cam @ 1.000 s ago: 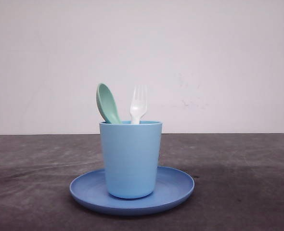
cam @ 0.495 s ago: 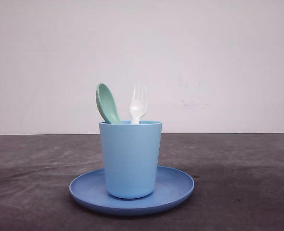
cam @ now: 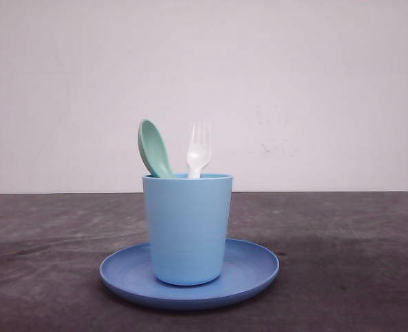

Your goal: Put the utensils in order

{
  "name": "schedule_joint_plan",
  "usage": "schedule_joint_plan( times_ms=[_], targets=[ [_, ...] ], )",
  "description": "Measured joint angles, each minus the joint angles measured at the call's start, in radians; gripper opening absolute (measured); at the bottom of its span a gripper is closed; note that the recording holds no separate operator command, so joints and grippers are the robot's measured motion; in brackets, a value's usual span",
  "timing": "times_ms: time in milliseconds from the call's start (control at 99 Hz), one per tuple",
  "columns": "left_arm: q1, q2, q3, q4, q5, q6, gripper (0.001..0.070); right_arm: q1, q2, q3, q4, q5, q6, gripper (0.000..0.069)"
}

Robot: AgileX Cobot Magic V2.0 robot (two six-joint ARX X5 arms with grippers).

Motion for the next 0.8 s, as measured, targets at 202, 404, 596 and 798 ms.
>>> schedule_joint_plan(
  times_ms=[202,404,596,798],
  targets=[
    [0.000,0.000,0.000,0.001,0.000,0.046,0.0024,0.000,0.000,0.000,0.000,0.000,0.000,0.0004],
    [0.061,0.000,0.000,0.005,0.000,0.128,0.0024,0.000,0.000,0.000,0.000,0.000,0.000,0.0004],
    [0.229,-0.027,-0.109,0.153,0.000,0.185,0.0024,0.000,0.000,0.000,0.000,0.000,0.000,0.0004],
    [0.402,-0.126,-0.349,0.317,0.015,0.232,0.0024,0.000,0.000,0.000,0.000,0.000,0.000,0.0004]
  ],
)
